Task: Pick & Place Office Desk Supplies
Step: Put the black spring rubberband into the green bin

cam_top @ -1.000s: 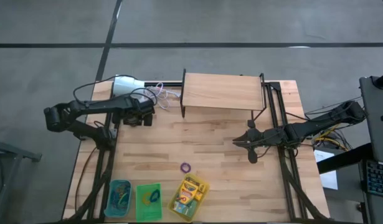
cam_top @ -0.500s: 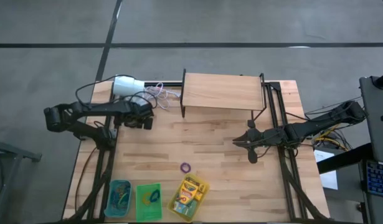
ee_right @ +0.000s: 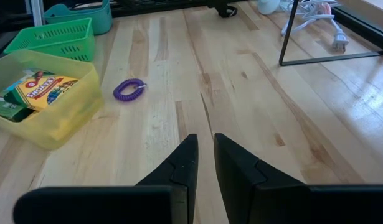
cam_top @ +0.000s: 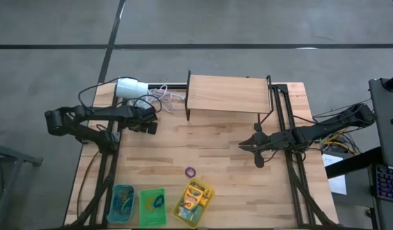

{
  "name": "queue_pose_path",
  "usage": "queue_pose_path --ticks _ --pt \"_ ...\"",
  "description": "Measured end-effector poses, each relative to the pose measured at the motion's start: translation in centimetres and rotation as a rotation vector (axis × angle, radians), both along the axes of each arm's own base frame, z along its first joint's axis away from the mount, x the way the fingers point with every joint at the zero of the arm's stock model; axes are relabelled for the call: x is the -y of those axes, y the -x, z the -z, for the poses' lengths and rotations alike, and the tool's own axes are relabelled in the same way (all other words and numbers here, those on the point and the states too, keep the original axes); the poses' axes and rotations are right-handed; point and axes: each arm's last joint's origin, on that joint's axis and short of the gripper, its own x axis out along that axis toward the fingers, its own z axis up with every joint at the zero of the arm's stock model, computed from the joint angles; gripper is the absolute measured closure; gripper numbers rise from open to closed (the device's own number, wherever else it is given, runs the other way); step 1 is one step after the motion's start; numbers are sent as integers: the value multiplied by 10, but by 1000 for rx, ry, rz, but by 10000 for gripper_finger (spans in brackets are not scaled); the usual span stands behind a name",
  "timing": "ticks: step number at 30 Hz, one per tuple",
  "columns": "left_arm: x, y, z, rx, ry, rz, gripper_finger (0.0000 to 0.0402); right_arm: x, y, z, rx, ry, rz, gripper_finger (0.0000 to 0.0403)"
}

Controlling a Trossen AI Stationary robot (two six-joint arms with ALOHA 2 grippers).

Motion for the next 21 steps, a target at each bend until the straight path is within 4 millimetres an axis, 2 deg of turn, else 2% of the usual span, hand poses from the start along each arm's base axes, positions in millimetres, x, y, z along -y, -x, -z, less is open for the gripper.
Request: queue_pose_path --ticks 6,15,21 --pt "0 -1 0 7 0 1 314 0 0 0 0 0 0 351" --pt "0 -1 0 7 -1 5 391 0 0 0 0 0 0 351" --pt "0 -1 0 10 0 5 391 0 0 0 0 0 0 351"
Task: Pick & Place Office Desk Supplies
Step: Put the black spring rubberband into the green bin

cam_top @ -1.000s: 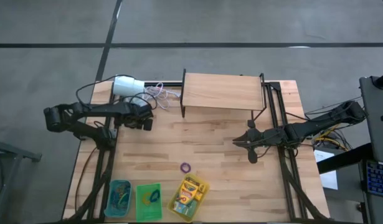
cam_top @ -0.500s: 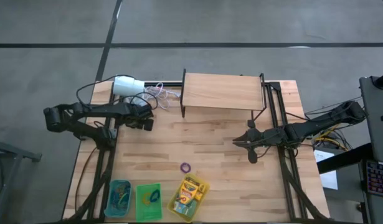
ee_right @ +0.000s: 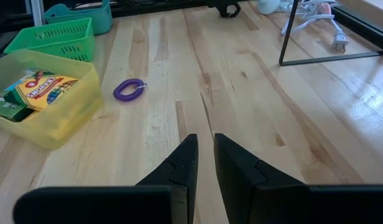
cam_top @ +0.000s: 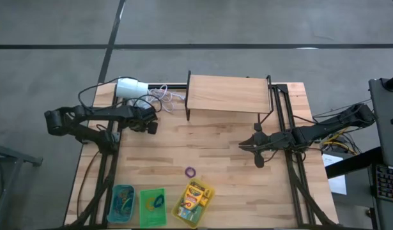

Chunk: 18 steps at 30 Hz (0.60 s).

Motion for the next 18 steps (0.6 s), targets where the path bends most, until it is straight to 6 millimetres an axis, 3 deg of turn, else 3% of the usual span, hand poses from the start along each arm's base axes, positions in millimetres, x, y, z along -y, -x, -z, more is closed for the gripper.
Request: queue_pose_path --ticks 7,18 --pt "0 0 0 1 1 3 369 0 0 0 0 0 0 351" --pt "0 -1 0 8 6 0 398 0 0 0 0 0 0 351"
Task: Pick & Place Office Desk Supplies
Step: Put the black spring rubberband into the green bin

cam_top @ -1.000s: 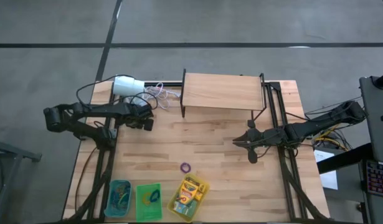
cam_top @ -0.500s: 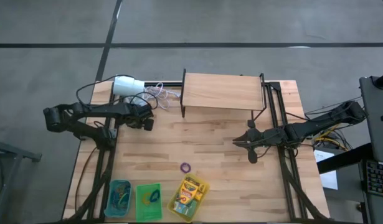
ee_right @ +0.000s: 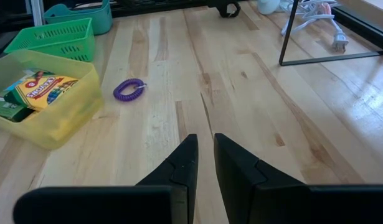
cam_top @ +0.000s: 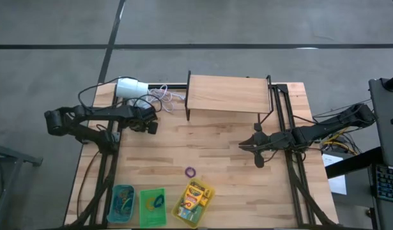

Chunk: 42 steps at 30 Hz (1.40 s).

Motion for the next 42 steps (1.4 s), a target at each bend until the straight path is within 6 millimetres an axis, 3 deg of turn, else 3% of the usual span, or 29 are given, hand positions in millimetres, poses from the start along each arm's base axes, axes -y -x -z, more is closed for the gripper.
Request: queue_pose_path --ticks 5,19,26,30,35,42 --pt "0 -1 -2 6 8 -4 400 0 0 0 0 0 0 351" --pt "-6 -20 -39 48 43 5 400 0 0 0 0 0 0 351" --pt "3 -25 -40 136 227 0 400 0 0 0 0 0 0 351" --pt "18 -29 -40 162 350 -51 400 0 0 0 0 0 0 351" --pt "52 -39 -42 155 403 -100 400 0 0 0 0 0 0 351" --pt "109 -56 -69 183 434 -88 400 0 0 0 0 0 0 351"
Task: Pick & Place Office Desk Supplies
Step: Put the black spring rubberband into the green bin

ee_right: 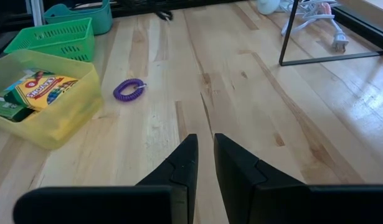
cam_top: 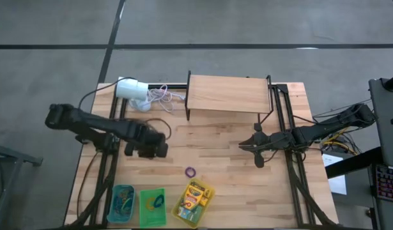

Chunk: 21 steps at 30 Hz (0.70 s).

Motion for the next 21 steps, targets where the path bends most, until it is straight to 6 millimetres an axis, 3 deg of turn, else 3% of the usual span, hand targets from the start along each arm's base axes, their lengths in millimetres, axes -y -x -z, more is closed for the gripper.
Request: queue_pose_path --ticks 5,11,15,21 --pt "42 -6 -29 68 11 -37 400 0 0 0 0 0 0 351" --pt "87 0 -52 144 22 -108 400 0 0 0 0 0 0 351" --pt "112 8 -55 198 49 -156 400 0 0 0 0 0 0 351" --pt "141 13 -44 238 85 -198 400 0 0 0 0 0 0 351"
